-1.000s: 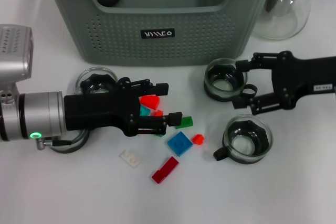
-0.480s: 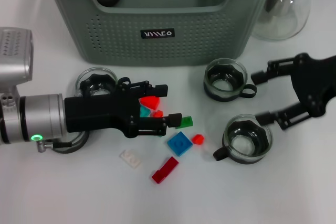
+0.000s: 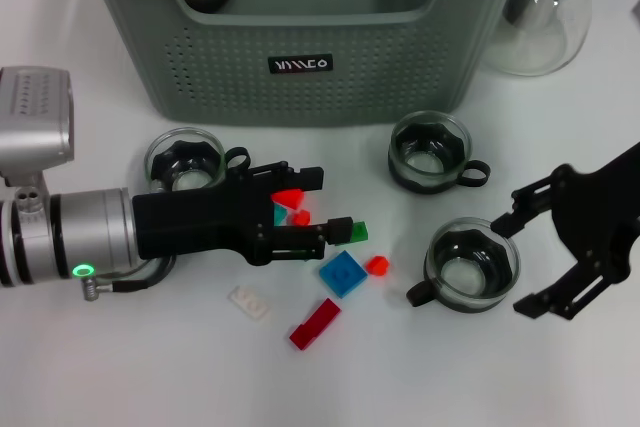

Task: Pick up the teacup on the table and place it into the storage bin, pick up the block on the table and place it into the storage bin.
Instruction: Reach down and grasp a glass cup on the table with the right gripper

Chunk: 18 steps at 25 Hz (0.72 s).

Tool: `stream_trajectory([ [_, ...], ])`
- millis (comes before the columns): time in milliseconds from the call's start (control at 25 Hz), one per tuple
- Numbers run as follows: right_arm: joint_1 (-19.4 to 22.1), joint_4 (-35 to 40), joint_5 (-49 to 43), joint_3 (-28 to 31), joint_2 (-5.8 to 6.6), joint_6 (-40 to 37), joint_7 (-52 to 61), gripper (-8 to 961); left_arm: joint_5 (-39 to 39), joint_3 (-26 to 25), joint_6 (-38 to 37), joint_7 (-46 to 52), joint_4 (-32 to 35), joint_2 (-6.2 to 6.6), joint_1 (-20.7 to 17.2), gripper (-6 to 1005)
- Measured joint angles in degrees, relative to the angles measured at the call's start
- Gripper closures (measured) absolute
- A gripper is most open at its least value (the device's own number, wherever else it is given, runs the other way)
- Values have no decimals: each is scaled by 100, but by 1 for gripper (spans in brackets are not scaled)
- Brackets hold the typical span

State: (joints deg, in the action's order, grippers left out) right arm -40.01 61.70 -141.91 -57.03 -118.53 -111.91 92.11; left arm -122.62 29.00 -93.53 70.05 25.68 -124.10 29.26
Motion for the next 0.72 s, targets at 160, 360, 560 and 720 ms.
stream_trajectory([
  [160, -106, 54, -226, -438, -163, 64, 16, 10, 2, -6, 89, -5, -77, -3, -19, 154],
  [360, -158, 14, -204, -1129, -186, 455, 267, 11, 4, -11, 110, -10, -89, -10, -107, 154],
  [560, -169, 8, -202, -1599, -210, 871, 316, 11, 21, -19, 110, -10, -90, -9, -158, 154],
  [720, -140, -1, -39, -2135, -222, 1250, 318, 11, 29, -30, 115, -10, -90, -9, -175, 154],
])
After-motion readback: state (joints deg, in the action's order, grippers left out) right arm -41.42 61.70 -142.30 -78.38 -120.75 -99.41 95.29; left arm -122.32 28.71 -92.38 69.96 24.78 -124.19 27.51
